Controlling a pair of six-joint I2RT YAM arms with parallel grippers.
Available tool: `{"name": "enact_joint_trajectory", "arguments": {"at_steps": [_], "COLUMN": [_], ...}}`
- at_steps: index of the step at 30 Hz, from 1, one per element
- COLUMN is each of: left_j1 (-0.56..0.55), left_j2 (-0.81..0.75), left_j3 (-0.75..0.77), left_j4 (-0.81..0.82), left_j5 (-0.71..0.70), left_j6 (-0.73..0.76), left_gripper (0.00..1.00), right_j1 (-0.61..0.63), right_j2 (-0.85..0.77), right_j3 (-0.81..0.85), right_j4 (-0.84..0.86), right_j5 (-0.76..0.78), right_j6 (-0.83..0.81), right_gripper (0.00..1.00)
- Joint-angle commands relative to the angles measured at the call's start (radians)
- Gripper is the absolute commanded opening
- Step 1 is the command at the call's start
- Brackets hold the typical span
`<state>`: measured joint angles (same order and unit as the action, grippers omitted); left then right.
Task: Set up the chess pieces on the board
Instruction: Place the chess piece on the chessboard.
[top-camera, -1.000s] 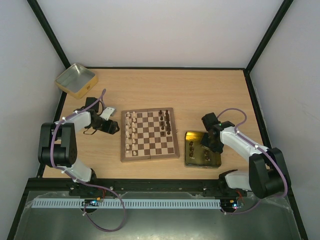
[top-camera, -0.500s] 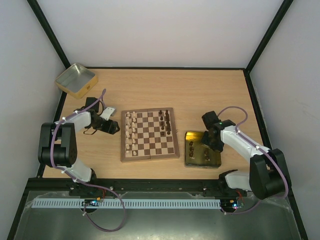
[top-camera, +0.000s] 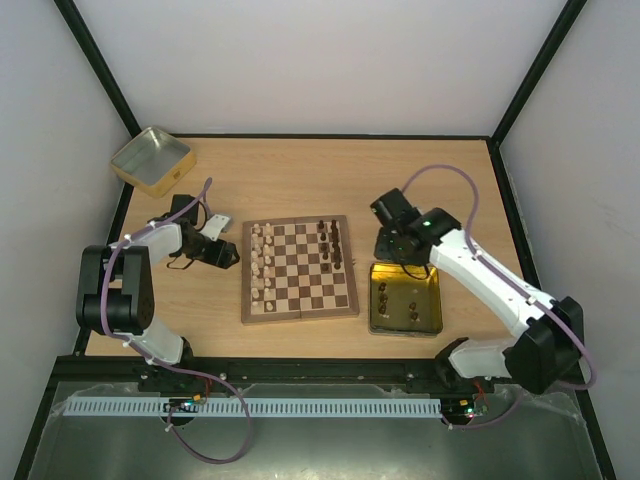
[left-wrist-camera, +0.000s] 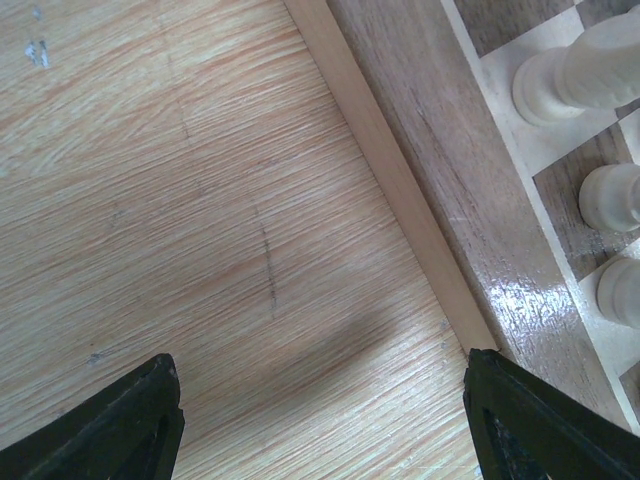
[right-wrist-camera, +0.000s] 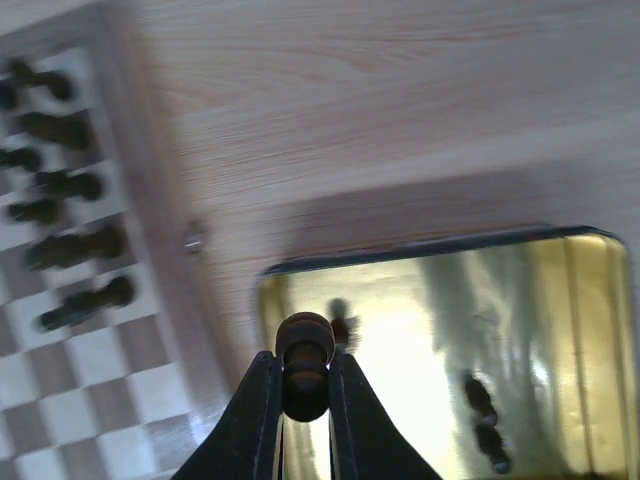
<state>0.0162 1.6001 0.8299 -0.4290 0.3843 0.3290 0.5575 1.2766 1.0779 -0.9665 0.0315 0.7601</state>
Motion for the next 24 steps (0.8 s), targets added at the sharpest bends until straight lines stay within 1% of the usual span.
{"name": "enact_joint_trajectory", "arguments": {"at_steps": [1, 7, 11, 17, 24], "left_j1": [-0.001, 0.001, 0.002, 0.004, 0.007], "left_j2": [-0.033, -0.036, -0.033, -0.039, -0.041], "left_j3": [0.0, -0.003, -0.002, -0.003, -0.005], "left_j4": [-0.013, -0.011, -0.01, -0.011, -0.01], "left_j5": [0.004, 0.002, 0.002, 0.003, 0.004], "left_j6": [0.003, 0.004, 0.003, 0.004, 0.006], "left_gripper": [0.77, 0.77, 0.77, 0.77, 0.78], "right_j1": [0.16, 0.338, 0.413, 0.429, 0.426], "right_j2": [0.081, 0.197, 0.275, 0.356, 0.458], "right_j3": [0.123, 0.164, 0.195, 0.209, 0.241], "right_j4": [-0.084, -0.018, 0.022, 0.085, 0.12], "right_j5": [0.06, 0.011, -0.017, -0.055, -0.034], "right_j6": [0.066, 0.116, 0.119, 0.099, 0.071], "right_gripper": [0.07, 0.06, 0.06, 0.07, 0.08]}}
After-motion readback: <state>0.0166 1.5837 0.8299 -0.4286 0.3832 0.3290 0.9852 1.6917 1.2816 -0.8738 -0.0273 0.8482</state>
